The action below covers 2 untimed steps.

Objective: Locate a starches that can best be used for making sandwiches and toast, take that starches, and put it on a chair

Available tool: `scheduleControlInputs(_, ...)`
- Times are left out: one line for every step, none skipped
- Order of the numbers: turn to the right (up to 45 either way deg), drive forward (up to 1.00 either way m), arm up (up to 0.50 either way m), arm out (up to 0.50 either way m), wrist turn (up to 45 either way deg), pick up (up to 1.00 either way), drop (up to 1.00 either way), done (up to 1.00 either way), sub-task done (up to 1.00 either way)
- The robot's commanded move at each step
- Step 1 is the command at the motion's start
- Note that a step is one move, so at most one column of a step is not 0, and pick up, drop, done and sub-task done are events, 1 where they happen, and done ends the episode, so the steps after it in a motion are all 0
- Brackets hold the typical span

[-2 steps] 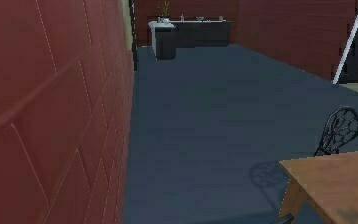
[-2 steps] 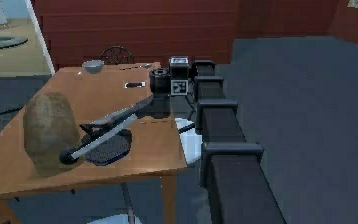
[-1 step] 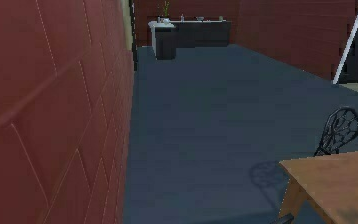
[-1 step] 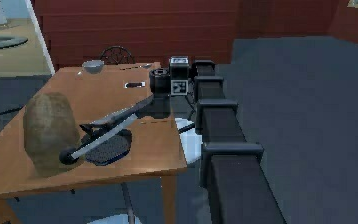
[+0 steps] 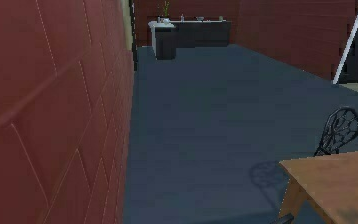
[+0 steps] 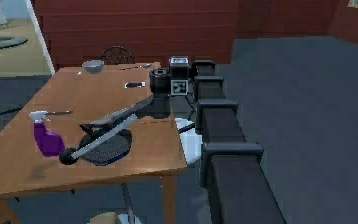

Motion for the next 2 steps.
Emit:
scheduleControlInputs(0.0,0.00,0.00,-0.10,0.0,0.00,0.00,0.00,0.00)
scheduleControlInputs(0.0,0.00,0.00,0.00,0.0,0.00,0.00,1.00,0.00)
